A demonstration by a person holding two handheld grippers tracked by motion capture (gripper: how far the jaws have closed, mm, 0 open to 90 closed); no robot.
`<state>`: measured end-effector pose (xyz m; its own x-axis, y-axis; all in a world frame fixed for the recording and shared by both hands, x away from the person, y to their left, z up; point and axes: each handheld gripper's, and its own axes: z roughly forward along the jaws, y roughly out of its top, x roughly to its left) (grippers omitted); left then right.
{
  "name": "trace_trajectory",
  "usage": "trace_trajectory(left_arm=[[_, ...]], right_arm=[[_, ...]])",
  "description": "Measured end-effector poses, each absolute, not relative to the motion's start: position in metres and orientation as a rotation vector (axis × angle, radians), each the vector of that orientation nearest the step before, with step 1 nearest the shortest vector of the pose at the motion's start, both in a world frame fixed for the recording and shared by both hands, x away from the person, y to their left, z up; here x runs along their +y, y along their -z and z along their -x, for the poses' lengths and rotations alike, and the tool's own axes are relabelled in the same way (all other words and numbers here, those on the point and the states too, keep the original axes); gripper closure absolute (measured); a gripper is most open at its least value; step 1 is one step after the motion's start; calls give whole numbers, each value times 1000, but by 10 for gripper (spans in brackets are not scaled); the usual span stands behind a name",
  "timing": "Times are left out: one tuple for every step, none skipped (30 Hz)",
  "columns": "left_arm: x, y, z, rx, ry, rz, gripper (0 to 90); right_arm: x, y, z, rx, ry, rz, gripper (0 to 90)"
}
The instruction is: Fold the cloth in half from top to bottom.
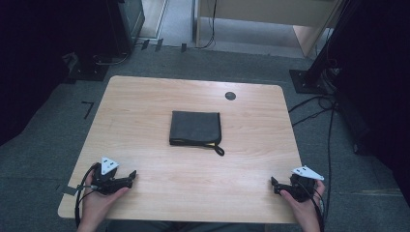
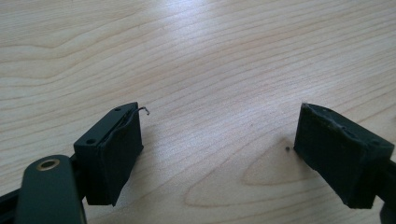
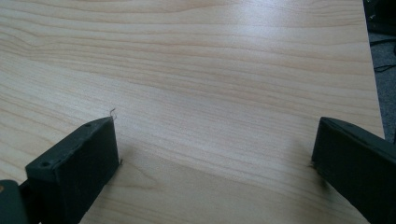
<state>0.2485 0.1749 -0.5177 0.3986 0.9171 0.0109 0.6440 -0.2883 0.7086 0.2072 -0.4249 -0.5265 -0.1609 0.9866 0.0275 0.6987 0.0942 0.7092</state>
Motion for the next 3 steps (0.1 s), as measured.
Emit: trace_trajectory(left_arm=[[175,518,-249,1327,-565,-2035,148],[175,518,-249,1327,-565,-2032,148],[174,518,-249,1324,-565,-2035,148]], right_arm=[[-425,526,-207,1916,-824,-1649,0],[-425,526,-207,1917,-824,-1648,0],[-425,526,-207,1916,-824,-1649,0]])
